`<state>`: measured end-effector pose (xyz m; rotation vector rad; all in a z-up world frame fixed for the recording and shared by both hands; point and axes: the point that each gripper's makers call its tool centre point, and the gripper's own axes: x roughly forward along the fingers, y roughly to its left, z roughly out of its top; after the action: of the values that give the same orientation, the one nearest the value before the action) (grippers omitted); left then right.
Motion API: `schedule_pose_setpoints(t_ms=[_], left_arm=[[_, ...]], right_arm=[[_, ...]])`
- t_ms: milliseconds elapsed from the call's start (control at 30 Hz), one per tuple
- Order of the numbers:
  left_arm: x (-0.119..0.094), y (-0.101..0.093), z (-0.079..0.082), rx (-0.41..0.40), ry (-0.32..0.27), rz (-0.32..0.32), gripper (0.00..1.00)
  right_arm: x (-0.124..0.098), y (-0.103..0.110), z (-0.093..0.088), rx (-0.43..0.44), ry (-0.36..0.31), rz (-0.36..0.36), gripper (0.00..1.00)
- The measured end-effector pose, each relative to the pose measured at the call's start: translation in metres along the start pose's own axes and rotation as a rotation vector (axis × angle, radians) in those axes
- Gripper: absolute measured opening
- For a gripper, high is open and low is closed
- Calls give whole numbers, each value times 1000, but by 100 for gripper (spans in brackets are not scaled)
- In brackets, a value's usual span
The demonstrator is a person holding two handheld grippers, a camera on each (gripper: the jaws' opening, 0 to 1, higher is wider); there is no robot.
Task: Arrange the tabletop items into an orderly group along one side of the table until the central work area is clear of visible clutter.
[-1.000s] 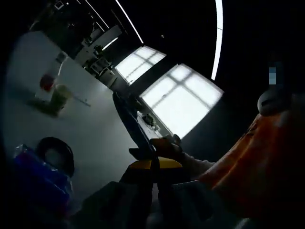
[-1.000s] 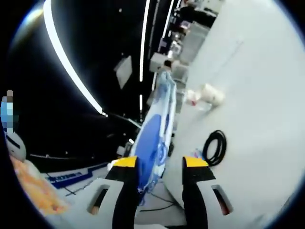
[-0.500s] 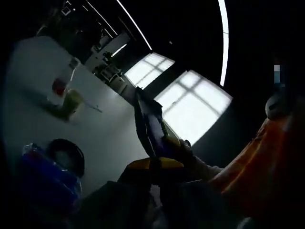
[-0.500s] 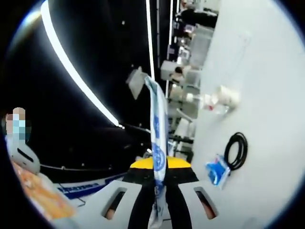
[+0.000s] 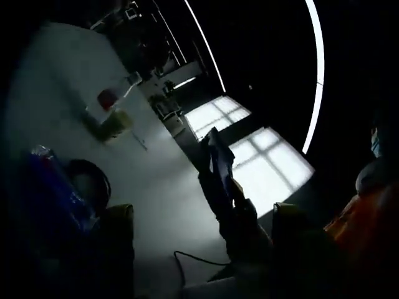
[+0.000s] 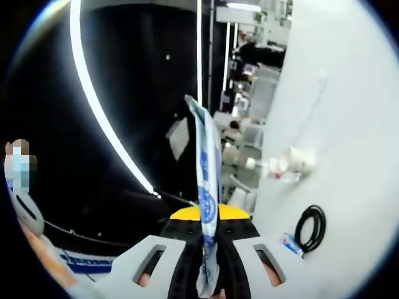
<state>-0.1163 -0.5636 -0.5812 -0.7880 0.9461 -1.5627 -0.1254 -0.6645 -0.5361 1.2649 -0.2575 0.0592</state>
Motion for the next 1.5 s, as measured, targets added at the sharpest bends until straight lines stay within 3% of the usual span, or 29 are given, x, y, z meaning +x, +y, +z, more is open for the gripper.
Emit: schedule_pose_setpoints(t_ms=[133,233,300,367,400,433,467,567,667,767,867,933,1033,1100,1167,1400,1500], left_arm=[[16,-1,-6,-40,7,-34,93],[23,-11,-1,-61,-6,-72,82],[23,-15,6,-44,-26,-77,65],[19,-12,15,-32,-59,-73,24],[18,-13,17,-23,-65,-91,9],[17,-12,18,-33,-72,-79,13],[17,-11,17,-46,-62,-70,9],[17,-11,15,55,-46,-37,5],[14,-20,21,70,-56,-68,0],[12,-25,20,159,-19,-69,0],[10,-29,21,178,3,-75,0],[9,-31,20,194,22,-82,0],[5,-29,21,215,46,-73,0],[2,-28,22,222,63,-70,0],[-2,-30,22,225,80,-81,0],[-9,-35,19,278,161,-109,0],[-11,-36,19,278,182,-126,0]], right_arm=[[9,8,-4,-19,-21,16,3],[13,12,-8,-53,-27,16,3],[13,13,-9,-59,-37,15,4],[12,13,-10,-59,-43,11,4],[11,12,-11,-68,-40,6,4],[11,11,-9,-72,-50,-3,4],[11,11,-10,-66,-42,-3,4],[8,12,-12,-79,-22,4,4],[4,12,-13,-84,-20,2,4],[1,13,-15,-57,-6,13,5],[-2,13,-17,-51,21,21,5],[-6,14,-19,-91,45,22,6],[-12,16,-15,-136,48,15,18],[-18,13,-8,-131,39,0,36],[-25,11,1,-136,19,-17,48],[-36,7,24,-166,19,-44,45],[-37,7,25,-194,46,-56,34]])
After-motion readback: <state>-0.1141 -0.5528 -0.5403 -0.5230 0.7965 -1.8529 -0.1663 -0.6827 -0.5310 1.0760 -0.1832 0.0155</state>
